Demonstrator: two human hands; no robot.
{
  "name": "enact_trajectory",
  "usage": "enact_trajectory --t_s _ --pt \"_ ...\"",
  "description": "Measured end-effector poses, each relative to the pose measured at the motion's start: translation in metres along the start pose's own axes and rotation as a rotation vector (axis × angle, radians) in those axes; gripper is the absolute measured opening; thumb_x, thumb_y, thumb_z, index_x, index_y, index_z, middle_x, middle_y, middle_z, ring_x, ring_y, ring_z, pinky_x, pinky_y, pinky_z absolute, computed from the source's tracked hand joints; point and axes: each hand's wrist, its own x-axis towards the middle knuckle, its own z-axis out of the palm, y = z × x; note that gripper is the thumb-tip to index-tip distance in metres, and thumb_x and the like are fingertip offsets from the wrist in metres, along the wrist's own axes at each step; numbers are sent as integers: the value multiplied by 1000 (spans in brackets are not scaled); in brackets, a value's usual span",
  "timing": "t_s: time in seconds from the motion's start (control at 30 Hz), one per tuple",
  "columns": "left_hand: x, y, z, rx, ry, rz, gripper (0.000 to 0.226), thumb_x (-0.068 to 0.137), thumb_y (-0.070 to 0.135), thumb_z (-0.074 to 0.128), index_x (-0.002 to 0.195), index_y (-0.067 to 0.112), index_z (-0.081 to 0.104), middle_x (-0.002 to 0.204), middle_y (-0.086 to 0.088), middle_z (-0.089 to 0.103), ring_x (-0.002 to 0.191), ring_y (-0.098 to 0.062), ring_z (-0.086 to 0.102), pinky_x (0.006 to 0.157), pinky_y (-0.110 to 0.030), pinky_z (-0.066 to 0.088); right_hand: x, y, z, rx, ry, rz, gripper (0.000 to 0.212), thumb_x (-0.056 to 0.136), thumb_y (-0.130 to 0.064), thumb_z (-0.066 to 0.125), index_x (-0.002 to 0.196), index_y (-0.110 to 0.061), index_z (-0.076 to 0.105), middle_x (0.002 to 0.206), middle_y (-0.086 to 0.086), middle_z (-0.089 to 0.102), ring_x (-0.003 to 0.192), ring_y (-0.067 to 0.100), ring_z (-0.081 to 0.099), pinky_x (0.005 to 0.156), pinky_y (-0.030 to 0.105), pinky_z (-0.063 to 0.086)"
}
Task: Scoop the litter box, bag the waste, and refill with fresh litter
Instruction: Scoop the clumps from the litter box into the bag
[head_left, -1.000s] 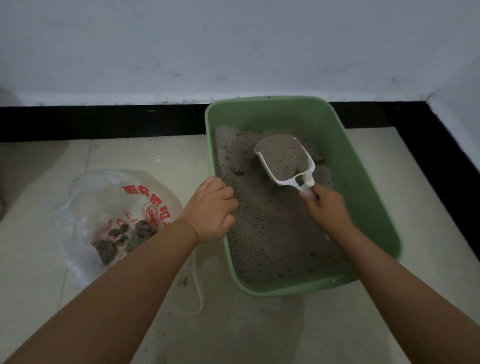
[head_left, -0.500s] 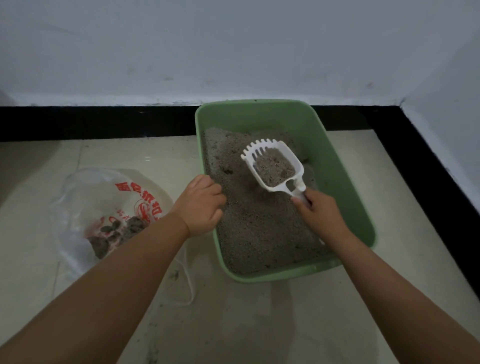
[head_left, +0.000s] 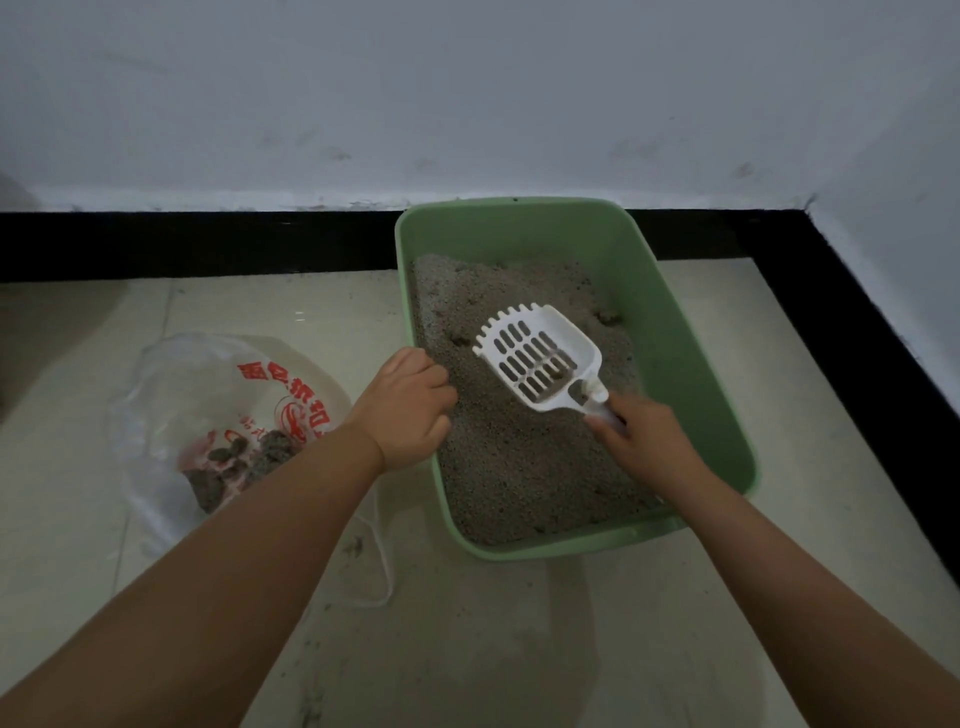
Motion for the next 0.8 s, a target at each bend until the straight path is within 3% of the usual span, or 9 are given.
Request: enact_trajectory --t_s 0.1,0.27,0.37,0.47,0.5,0.57,0.63,0.7,0.8 --pt "0 0 0 -11 -5 -5 31 68 23 35 52 6 56 53 -8 49 69 -19 29 76 -33 30 3 3 6 -42 -149 43 29 94 -21 49 112 0 59 88 15 59 76 18 48 59 24 31" --pt "-1 3 -3 -10 -38 -5 31 67 22 35 52 7 57 53 -6 50 62 -23 49 77 -33 31 8 -5 11 -116 -266 50 28 96 -22 45 110 -2 59 100 19 65 76 17 48 65 26 35" --pt "-1 3 -2 -27 -28 -13 32 67 21 34 52 6 57 53 -7 50 63 -23 47 76 -32 31 17 -26 3 -163 -315 85 26 98 -22 41 103 -3 59 83 14 58 64 17 46 55 26 37" --pt "-3 2 0 -46 -24 -21 32 67 21 35 53 4 58 54 -9 51 63 -24 48 78 -33 30 33 -48 -5 -240 -326 84 29 99 -20 36 125 -12 50 65 3 42 59 14 42 50 22 31" --pt "-3 2 2 -57 -17 -24 31 68 20 35 53 4 58 55 -10 51 66 -24 45 78 -33 29 40 -53 -4 -249 -325 74 31 100 -21 36 127 -14 49 66 2 41 64 16 45 52 24 34" --pt "-2 0 4 -77 1 -21 31 68 20 35 54 3 57 56 -11 50 70 -21 34 77 -32 28 53 -59 5 -253 -334 87 20 99 -22 37 107 -14 53 67 3 43 66 18 45 58 28 37" --pt "-2 -1 5 -70 10 -3 31 69 21 35 54 4 57 57 -11 50 70 -19 30 76 -32 27 62 -58 19 -209 -312 108 23 98 -24 38 98 -8 55 74 7 53 65 18 44 64 29 35" --pt "-1 -2 7 -68 8 16 31 69 21 36 54 6 58 57 -10 50 70 -19 29 76 -32 27 66 -54 32 -161 -282 104 28 98 -23 40 108 -5 58 99 15 62 73 20 46 67 29 35" --pt "-1 -3 10 -83 12 15 30 70 21 36 53 6 56 58 -10 49 70 -19 29 80 -32 27 70 -50 47 -48 -202 109 31 99 -22 39 117 -1 53 111 19 61 90 29 55 74 34 42"
